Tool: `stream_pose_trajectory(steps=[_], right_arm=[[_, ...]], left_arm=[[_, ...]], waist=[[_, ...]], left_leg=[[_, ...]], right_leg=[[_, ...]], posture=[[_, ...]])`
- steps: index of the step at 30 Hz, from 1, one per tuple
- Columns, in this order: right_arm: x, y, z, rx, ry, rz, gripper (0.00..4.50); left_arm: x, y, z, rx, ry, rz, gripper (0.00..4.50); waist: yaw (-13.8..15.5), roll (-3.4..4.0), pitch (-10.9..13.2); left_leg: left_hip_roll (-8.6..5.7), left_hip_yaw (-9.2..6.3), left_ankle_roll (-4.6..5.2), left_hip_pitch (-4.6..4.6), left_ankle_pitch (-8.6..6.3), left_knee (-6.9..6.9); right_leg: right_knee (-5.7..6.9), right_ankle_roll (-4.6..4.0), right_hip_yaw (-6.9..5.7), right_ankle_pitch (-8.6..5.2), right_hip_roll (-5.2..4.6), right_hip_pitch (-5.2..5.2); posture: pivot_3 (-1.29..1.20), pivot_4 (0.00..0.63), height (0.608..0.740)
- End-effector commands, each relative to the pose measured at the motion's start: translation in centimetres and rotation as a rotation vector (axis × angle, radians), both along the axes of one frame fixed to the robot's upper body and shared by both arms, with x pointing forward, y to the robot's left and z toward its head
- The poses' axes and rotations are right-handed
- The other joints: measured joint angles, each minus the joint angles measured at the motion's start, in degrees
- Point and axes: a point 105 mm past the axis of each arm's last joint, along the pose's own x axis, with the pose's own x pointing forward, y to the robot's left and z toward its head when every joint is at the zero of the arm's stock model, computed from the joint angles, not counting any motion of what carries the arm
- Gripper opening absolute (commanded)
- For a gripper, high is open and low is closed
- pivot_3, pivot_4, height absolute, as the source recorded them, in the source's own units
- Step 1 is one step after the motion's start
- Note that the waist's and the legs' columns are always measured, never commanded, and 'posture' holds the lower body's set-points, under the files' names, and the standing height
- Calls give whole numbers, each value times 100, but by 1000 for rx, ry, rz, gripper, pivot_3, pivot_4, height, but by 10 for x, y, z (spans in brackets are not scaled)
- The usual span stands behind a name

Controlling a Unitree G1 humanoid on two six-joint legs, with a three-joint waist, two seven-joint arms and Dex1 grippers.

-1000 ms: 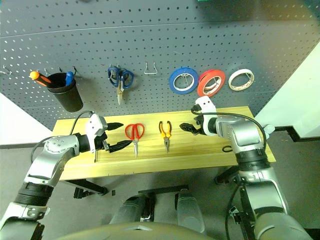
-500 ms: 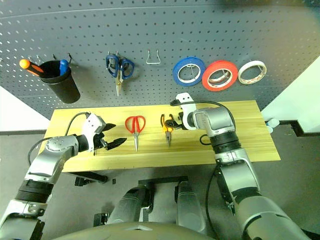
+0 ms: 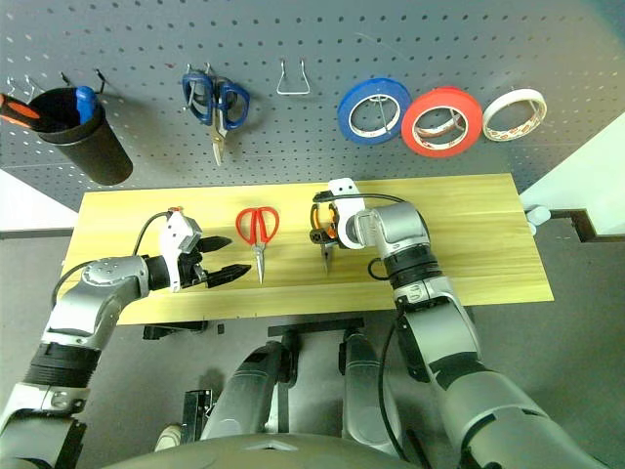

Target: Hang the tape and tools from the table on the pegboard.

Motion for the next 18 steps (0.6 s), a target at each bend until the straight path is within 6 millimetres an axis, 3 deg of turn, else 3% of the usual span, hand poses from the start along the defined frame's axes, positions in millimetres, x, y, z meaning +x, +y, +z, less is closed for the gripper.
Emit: stream_pose_trajectory(steps=[1, 18], right_arm=[[8, 8, 14, 9, -54, 12, 4380], [12, 25, -4, -103, -9, 31, 4380]], left_arm=[[-1, 0, 4, 4, -17, -11, 4470], [-8, 1, -5, 51, -30, -1, 4470]], waist=[[-4, -3, 28], [2, -9, 85]], left_leg=[[0, 0, 0, 0, 0, 0], [0, 0, -9, -28, 4, -12]], right_leg=[[-1, 0, 0, 0, 0, 0], [2, 1, -1, 0, 2, -40]], posture=[[-4, 451, 731], [26, 444, 731]])
